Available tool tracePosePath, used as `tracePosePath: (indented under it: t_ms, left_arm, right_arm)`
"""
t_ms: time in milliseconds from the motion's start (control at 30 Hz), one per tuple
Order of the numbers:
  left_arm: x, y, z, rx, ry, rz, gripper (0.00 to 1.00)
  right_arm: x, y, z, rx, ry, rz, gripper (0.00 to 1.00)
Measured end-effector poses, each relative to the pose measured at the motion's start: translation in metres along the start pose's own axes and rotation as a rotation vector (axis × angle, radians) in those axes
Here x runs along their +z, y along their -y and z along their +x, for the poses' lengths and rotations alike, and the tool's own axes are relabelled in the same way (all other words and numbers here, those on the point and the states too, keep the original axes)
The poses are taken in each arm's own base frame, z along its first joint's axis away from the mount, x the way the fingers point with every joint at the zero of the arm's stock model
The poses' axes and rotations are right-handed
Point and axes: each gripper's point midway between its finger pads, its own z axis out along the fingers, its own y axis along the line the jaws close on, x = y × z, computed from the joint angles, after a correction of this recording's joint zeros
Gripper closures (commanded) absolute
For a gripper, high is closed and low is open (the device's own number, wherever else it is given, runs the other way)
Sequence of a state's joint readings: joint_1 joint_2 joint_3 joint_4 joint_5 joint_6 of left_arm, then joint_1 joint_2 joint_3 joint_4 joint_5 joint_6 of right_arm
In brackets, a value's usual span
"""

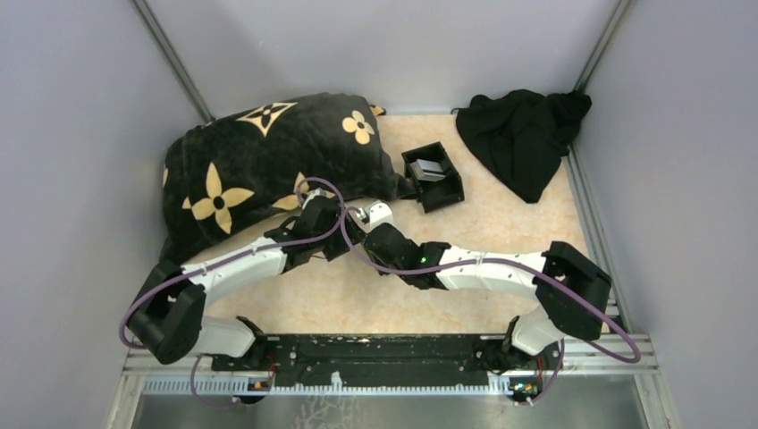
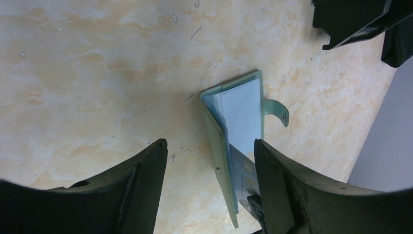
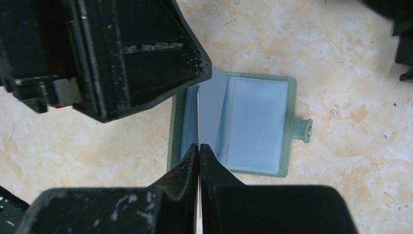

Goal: Put the credit cards into the card holder
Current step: Open the card holder at the center of the board.

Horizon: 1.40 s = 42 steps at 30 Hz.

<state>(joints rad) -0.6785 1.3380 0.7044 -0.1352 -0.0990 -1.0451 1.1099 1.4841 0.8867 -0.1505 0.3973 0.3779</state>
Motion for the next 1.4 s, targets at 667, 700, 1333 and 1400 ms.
tracePosePath:
  t_ms: [667,700,1333,1400]
  left_arm:
    - [0.020,-0.008,0.010,-0.052,-0.064,-0.019,0.80]
    - [0.021,-0.008,0.010,-0.053,-0.065,-0.017,0.84]
    - [0.038,-0.038,0.014,-0.062,-0.081,-0.001,1.00]
    - [0.040,-0.037,0.014,-0.050,-0.084,0.017,1.00]
  right_arm:
    - [-0.002,-0.008,0.002,-0.002,0.001,-0.015,1.00]
    - [-0.002,-0.008,0.002,-0.001,0.001,-0.015,1.00]
    - [0.007,0.031,0.001,0.180,0.021,0.010,1.00]
    - [0.010,0.035,0.002,0.217,0.022,-0.010,1.00]
